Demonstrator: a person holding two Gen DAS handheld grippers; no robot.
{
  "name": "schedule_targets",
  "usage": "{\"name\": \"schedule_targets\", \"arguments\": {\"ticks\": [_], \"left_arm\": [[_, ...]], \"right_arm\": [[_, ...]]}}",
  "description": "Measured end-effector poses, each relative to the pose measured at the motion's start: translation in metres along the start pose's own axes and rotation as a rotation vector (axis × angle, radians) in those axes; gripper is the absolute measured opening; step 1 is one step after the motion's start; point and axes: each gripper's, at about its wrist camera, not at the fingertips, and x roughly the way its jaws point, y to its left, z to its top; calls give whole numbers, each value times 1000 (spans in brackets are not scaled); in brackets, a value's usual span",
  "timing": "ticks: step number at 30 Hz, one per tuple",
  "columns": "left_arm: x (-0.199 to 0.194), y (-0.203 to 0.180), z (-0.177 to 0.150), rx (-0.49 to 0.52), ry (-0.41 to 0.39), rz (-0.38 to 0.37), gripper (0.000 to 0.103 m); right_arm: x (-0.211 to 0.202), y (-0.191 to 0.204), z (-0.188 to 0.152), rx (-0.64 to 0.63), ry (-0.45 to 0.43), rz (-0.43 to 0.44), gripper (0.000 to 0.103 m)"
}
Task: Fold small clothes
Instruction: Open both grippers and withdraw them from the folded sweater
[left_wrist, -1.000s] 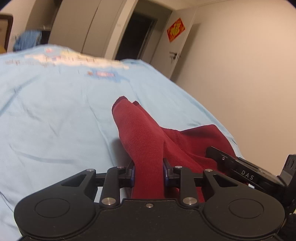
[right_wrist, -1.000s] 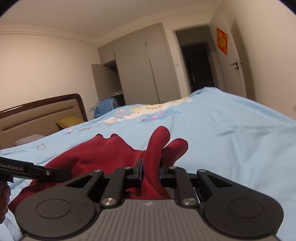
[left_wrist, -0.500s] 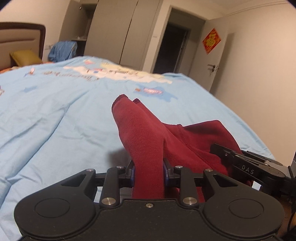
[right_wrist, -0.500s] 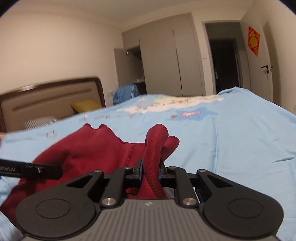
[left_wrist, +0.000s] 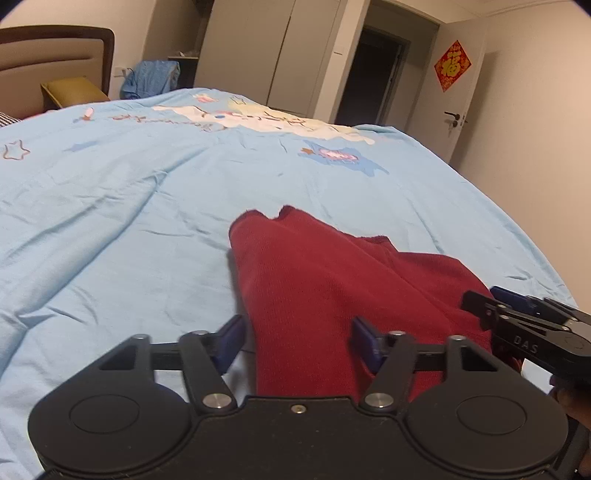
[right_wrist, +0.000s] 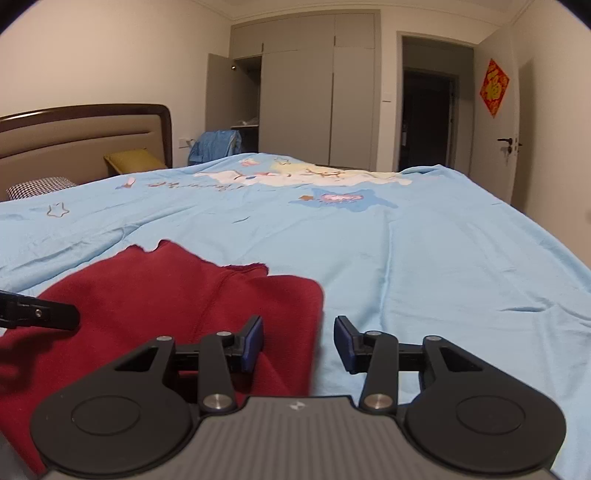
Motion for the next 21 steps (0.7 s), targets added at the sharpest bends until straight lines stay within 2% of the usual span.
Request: {"name": "schedule_targets", "arguments": {"ticks": [1, 2, 3, 6, 10, 21], "left_arm": [[-3, 0, 0, 0, -7, 4, 76], [-7, -1, 1, -1, -13, 7, 82], [-12, -1, 2, -3, -21, 10, 88], [-30, -3, 3, -11, -55, 23, 98], [-55, -6, 3, -10, -98, 34, 102], [-130, -19, -11, 11, -205, 28, 102]], "right_arm": [[-3, -3, 1, 4, -8, -7, 59], [-8, -4, 1, 10, -16, -10, 62], [-12, -5, 2, 21, -26, -11, 71], [-28, -11, 3, 66, -65, -3, 89], [-54, -21, 9, 112, -135, 0, 102], [-133, -19, 8, 147, -269, 16, 103]]}}
